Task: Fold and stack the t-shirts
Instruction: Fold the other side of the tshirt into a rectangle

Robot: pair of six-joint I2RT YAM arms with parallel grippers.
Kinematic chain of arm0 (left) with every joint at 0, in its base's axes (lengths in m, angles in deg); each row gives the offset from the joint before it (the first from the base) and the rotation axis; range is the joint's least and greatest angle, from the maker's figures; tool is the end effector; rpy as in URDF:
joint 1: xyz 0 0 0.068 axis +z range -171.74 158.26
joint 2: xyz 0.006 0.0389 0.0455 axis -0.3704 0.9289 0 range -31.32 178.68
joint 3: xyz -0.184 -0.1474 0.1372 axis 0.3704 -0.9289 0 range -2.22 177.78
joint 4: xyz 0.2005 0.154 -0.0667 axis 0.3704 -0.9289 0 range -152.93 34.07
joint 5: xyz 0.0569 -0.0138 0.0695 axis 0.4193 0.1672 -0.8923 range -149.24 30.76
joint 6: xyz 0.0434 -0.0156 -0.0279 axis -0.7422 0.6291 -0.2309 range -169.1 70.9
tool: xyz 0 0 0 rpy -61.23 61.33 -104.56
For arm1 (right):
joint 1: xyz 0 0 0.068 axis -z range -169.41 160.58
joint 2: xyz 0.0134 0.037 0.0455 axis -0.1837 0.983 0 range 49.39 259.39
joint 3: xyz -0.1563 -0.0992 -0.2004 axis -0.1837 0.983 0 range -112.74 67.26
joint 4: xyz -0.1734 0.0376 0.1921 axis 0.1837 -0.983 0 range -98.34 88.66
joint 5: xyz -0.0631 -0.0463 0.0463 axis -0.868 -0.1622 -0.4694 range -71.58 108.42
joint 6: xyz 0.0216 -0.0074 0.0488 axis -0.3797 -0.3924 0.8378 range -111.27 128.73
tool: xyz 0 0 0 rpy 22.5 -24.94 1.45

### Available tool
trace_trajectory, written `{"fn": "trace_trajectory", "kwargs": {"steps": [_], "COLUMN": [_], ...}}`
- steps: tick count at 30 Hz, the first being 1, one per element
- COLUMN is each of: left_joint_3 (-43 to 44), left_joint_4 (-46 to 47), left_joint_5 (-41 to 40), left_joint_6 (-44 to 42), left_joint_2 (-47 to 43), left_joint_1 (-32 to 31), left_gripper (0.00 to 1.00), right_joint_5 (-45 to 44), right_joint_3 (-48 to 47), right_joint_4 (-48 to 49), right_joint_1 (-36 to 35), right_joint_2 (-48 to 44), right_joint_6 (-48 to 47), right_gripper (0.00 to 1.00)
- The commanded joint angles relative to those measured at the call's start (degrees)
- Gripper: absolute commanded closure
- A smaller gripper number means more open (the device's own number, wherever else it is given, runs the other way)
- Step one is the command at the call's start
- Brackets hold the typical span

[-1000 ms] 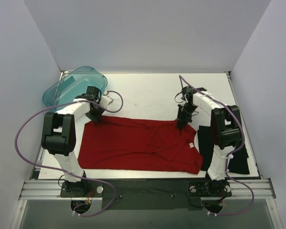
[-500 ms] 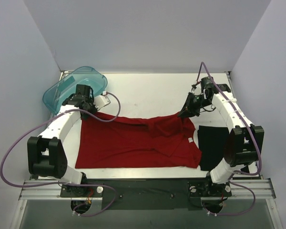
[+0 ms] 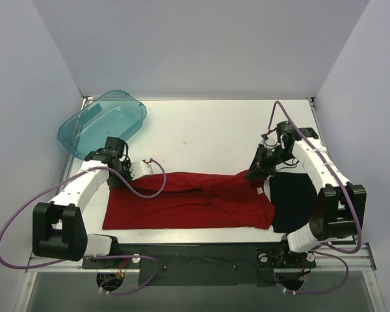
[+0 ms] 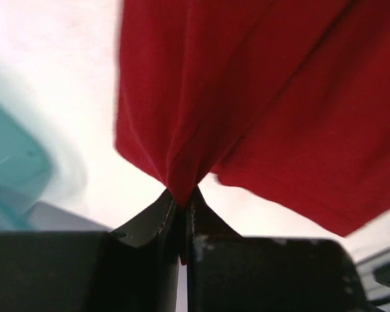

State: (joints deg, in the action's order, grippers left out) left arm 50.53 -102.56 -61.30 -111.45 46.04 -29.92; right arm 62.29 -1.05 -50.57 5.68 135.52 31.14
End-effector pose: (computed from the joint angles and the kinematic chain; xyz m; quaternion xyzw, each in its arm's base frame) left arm 0.2429 -0.0336 0.2199 0.5671 0.8071 0.0900 0.1371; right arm 0.2896 0.0496 0.2673 0.0649 0.9098 0.3993 0.0929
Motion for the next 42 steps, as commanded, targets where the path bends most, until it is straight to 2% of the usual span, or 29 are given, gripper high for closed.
{"fn": "trace_trajectory", "kwargs": {"steps": [1, 6, 7, 10, 15, 17, 18, 19, 20, 21, 22, 23, 24, 25, 27, 29, 31, 34, 37, 42], "left_joint_3": [-2.12, -5.02, -5.38, -5.91, -10.02, -13.27, -13.98, -14.86, -14.78, -13.91, -13.03, -10.85, -9.44, -7.33, -3.64, 0.67, 4.98, 10.08, 9.3, 4.91], "left_joint_4": [-10.22, -6.9, -5.85, -4.61, -4.0, -0.05, 2.14, 3.03, 3.82, 3.74, 2.35, 1.81, 0.68, 0.32, -1.44, -4.42, -6.97, -7.69, 0.01, 10.67], "left_joint_5": [8.21, 8.22, 7.52, 6.9, 7.43, 6.03, 5.15, 4.71, 4.62, 5.22, 7.58, 9.17, 11.88, 13.56, 17.61, 21.74, 26.66, 35.0, 38.36, 37.23], "left_joint_6": [-6.46, -7.09, -7.61, -8.84, -11.03, -12.09, -12.62, -13.67, -14.11, -14.2, -14.12, -13.86, -12.98, -12.45, -11.48, -11.48, -10.0, -3.86, 3.1, 6.62], "left_joint_2": [-2.74, -3.18, -3.27, -4.23, -7.3, -8.62, -8.81, -8.81, -8.72, -8.37, -8.11, -8.02, -8.02, -7.76, -7.49, -7.31, -7.23, -6.44, -6.08, -4.16], "left_joint_1": [-0.34, -0.34, -0.17, 0.01, -0.16, -0.25, -0.08, -0.25, -0.25, -0.25, -0.34, -0.25, -0.43, -0.6, -1.04, -2.01, -4.37, -8.59, -17.18, -26.26], "left_gripper": [0.81, 0.8, 0.82, 0.98, 1.0, 1.0, 0.98, 0.8, 0.7, 0.51, 0.42, 0.25, 0.21, 0.17, 0.16, 0.16, 0.18, 0.23, 0.3, 0.3], "right_joint_5": [-2.91, -7.48, -8.71, -10.47, -12.06, -12.93, -13.11, -13.81, -14.43, -15.3, -16.01, -17.67, -18.3, -19.26, -19.97, -20.84, -21.81, -23.48, -23.23, -22.25], "right_joint_3": [3.01, -2.25, -2.96, -2.97, -0.6, -0.33, -0.5, -1.03, -1.47, -2.69, -3.4, -4.97, -5.94, -7.78, -10.16, -11.23, -9.39, -1.77, 5.45, 16.97], "right_joint_4": [-1.93, 2.03, 2.21, 2.12, 3.26, 3.88, 4.4, 5.37, 6.07, 7.12, 8.09, 8.36, 8.28, 8.36, 7.75, 6.96, 6.69, 6.87, 7.31, 12.58], "right_joint_1": [0.25, -0.37, -0.37, -0.28, -0.37, -0.28, -0.19, -0.19, -0.19, -0.19, -0.19, -0.1, 0.07, 0.25, 0.77, 0.86, 0.6, 0.16, -1.24, -6.51], "right_joint_2": [0.7, 7.02, 7.56, 9.76, 10.73, 11.08, 11.69, 11.87, 12.91, 13.53, 15.28, 16.52, 18.7, 20.12, 22.41, 21.54, 15.51, 7.67, -0.41, -2.55], "right_joint_6": [-2.11, 0.17, 0.26, -0.35, -0.79, -0.62, -0.36, -0.09, 0.08, 0.26, 0.35, 0.44, 0.52, 0.53, 0.61, 0.44, -0.09, -0.79, -1.23, 4.03], "right_gripper": [1.0, 1.0, 1.0, 1.0, 1.0, 1.0, 1.0, 1.0, 1.0, 1.0, 0.98, 0.89, 0.82, 0.72, 0.64, 0.6, 0.58, 0.56, 0.55, 0.54]}}
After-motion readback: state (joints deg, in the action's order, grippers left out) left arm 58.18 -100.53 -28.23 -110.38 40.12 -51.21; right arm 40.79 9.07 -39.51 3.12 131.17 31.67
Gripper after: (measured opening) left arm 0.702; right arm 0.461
